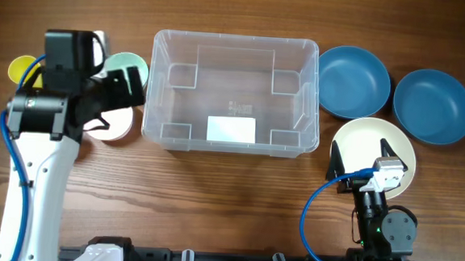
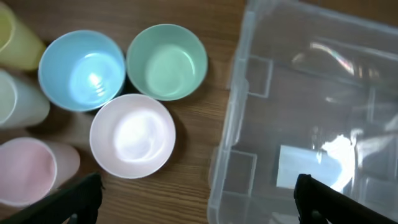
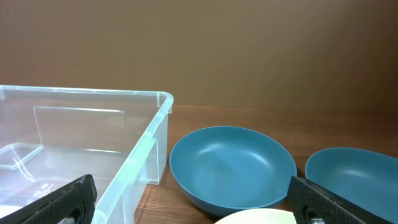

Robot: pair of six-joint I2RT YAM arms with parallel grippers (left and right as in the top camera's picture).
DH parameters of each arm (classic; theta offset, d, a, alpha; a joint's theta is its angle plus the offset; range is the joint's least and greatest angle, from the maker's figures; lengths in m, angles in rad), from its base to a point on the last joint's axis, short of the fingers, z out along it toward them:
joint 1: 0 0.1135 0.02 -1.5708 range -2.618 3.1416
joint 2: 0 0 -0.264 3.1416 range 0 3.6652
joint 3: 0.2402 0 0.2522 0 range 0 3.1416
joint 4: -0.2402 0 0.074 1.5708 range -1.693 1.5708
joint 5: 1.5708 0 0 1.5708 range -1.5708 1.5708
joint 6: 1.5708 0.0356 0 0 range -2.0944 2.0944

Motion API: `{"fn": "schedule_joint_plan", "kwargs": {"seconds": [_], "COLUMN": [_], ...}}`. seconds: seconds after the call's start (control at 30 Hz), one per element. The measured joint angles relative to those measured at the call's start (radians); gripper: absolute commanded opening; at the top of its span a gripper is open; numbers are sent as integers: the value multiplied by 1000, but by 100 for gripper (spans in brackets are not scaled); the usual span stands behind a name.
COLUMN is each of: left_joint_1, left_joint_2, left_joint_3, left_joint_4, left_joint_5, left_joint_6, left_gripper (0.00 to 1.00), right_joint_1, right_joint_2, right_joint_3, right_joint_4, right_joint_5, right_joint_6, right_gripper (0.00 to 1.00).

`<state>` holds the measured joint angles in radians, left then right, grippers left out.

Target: Pack container

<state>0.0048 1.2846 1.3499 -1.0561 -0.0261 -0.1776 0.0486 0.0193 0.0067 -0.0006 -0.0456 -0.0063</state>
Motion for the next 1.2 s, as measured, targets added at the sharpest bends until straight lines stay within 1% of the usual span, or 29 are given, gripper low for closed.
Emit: {"fn": "schedule_joint_plan", "kwargs": {"seconds": [0.13, 0.3, 0.43, 0.57, 0.67, 1.2], "left_joint_1": [81, 233, 337, 406, 430, 433], "left_joint_2": [-1, -1, -1, -1, -2, -2], "left_joint_3": [0, 1, 1, 1, 1, 1], "left_joint_4": [-29, -126, -170, -179, -180, -180], "left_joint_5": [-10, -14, -13, -12, -9, 3], "left_joint_6": [-124, -313, -406, -444, -457, -466], "left_gripper": [100, 100, 100, 100, 100, 100], "right_joint_1": [0, 0, 0, 0, 0, 0], "right_joint_2": [0, 0, 0, 0, 0, 0], "right_joint_3": [0, 0, 0, 0, 0, 0], "right_joint_4": [0, 0, 0, 0, 0, 0], "right_joint_5": [0, 0, 0, 0, 0, 0], "right_joint_6": [0, 0, 0, 0, 0, 0], "right_gripper": [100, 100, 100, 100, 100, 100]}}
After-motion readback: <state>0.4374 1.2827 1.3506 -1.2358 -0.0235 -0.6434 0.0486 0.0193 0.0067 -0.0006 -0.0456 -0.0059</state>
